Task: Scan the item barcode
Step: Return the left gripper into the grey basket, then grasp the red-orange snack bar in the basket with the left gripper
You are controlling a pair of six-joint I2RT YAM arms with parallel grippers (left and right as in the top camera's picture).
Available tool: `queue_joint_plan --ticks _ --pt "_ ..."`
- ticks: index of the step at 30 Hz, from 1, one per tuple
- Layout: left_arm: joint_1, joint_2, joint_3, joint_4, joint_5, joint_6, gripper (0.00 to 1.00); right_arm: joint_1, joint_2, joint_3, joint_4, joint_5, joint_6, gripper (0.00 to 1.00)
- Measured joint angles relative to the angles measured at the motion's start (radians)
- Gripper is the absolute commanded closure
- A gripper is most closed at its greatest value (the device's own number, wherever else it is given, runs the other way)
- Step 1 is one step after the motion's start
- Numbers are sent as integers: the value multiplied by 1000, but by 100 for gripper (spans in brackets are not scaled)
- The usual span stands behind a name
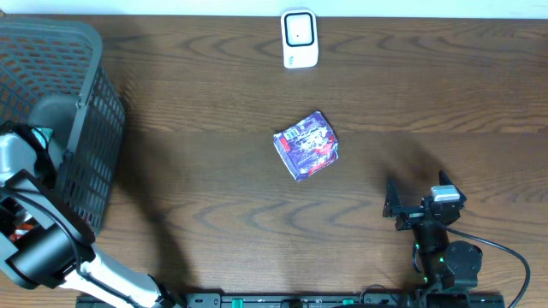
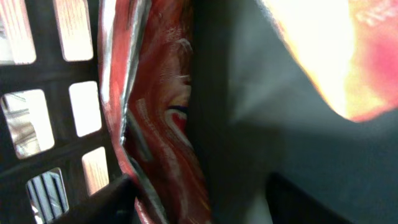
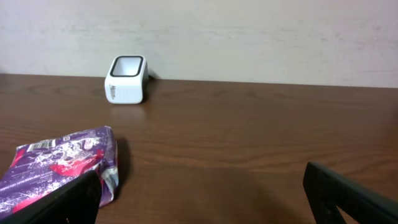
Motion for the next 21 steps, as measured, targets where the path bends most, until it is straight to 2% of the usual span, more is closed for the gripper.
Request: queue_joint_plan --ticks 1,3,8,11,16,21 --pt "6 0 -2 2 -1 6 71 0 0 0 0 0 0 1" --pt "16 0 -7 12 1 25 92 0 0 0 0 0 0 1" --pt "19 0 -8 18 10 66 93 0 0 0 0 0 0 1" --pt "21 0 0 15 64 76 93 0 0 0 0 0 0 1" --pt "21 -14 69 34 305 100 93 0 0 0 0 0 0 1" --pt "21 -128 120 167 605 103 93 0 0 0 0 0 0 1"
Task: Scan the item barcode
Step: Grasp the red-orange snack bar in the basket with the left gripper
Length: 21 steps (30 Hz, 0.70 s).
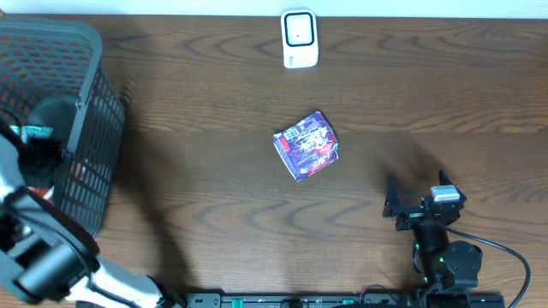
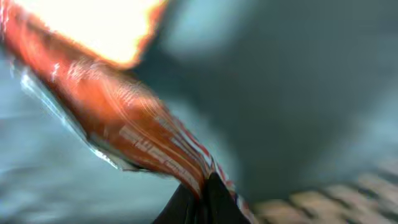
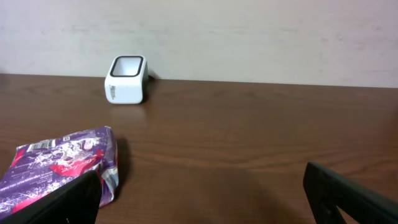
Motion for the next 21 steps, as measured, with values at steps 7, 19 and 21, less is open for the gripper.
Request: queue_joint_plan --ticks 7,19,21 --pt "-1 -294 23 201 194 -11 93 0 0 0 0 0 0 1" --pt "-39 -510 39 183 153 6 45 0 0 0 0 0 0 1" --pt "-52 -480 39 149 115 45 34 0 0 0 0 0 0 1"
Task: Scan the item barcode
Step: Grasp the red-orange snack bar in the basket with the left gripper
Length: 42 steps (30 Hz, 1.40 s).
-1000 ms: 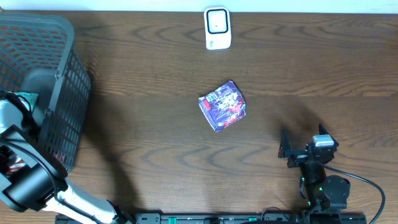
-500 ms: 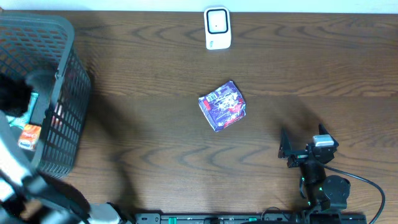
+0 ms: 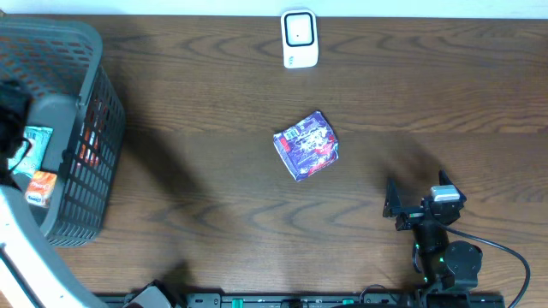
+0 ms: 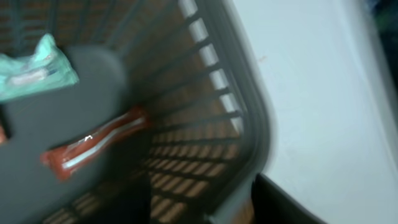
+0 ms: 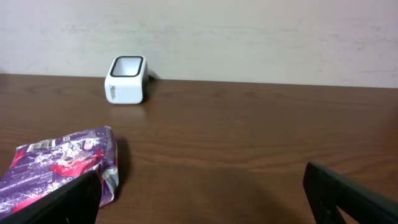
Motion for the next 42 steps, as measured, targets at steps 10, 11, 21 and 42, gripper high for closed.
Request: queue_joint_plan --ticks 10,11,21,42 --pt "-24 172 0 -50 -194 356 25 0 0 0 0 0 0 1" --pt "-24 190 0 -49 -201 399 25 0 0 0 0 0 0 1" --pt "-25 367 0 -38 -230 721 25 0 0 0 0 0 0 1" --pt "-27 626 0 8 -32 1110 36 0 0 0 0 0 0 1"
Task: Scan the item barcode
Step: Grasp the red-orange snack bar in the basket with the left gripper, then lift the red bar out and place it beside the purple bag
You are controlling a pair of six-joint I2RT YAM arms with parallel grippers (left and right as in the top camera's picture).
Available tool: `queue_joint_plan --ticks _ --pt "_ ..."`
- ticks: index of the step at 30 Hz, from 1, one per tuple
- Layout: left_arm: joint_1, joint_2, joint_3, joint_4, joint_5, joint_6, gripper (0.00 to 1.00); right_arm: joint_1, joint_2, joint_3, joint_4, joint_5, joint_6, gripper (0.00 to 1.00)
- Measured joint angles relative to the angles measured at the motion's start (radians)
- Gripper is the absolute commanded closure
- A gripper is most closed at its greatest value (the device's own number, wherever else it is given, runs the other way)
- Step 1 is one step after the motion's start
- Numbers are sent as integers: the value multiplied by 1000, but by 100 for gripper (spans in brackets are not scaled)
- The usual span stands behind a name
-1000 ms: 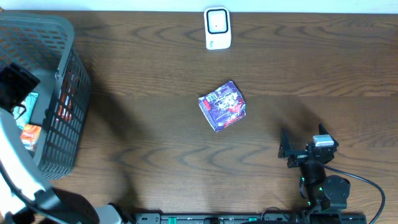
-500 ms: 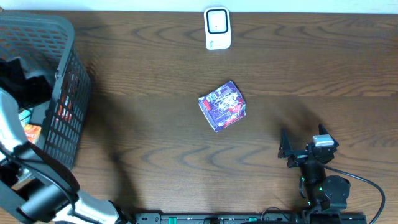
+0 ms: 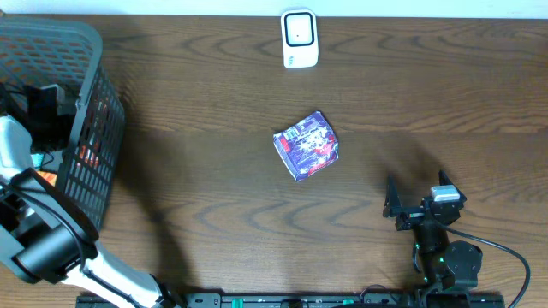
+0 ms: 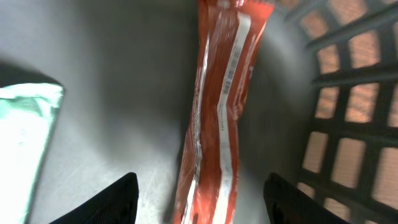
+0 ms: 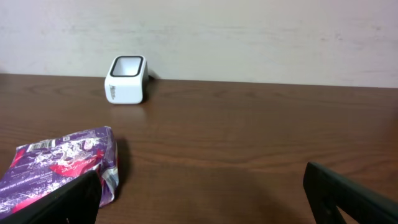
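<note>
My left gripper [image 4: 202, 208] is down inside the grey basket [image 3: 96, 60], open. A long red-orange packet [image 4: 224, 106] with a white strip lies on the basket floor, and its near end reaches between the two fingers without being gripped. In the overhead view the left gripper [image 3: 44, 107] shows at the basket's right wall. A purple packet [image 3: 306, 144] lies mid-table, its label facing up. The white scanner [image 3: 299, 38] stands at the far edge. My right gripper [image 3: 409, 205] rests open near the front right, the purple packet [image 5: 59, 163] ahead to its left.
A mint-green packet [image 4: 25, 137] lies in the basket left of the red one. The basket's lattice wall [image 4: 348, 124] stands close on the right of the left gripper. The scanner [image 5: 127, 79] sits against the pale back wall.
The left wrist was high over the basket, looking down at the red and mint packets. Now it is low inside, open astride the red packet's end. The right arm is unchanged.
The left gripper was first deep in the basket, pressed close to the red packet. Then the packet's end was at its fingertips. After that the gripper was up above the basket with the packet lying inside. Now it is down over the packet again, open.
</note>
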Motion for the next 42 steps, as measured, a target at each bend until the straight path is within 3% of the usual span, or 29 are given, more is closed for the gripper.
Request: queue_joint_plan --ticks 7,12,15,23,30,37,42 --pt "-1 93 0 9 0 21 37 0 0 0 0 0 0 1" --pt "-1 103 1 24 -37 28 65 0 0 0 0 0 0 1" --pt "-2 103 1 28 -80 32 92 0 0 0 0 0 0 1" --pt "-6 103 4 31 -126 -27 93 0 0 0 0 0 0 1" --pt "-7 66 4 25 -164 -173 93 0 0 0 0 0 0 1" --pt "-7 -214 6 58 -174 -404 92 0 0 0 0 0 0 1" --pt "-6 -430 19 65 -99 -483 93 0 0 0 0 0 0 1"
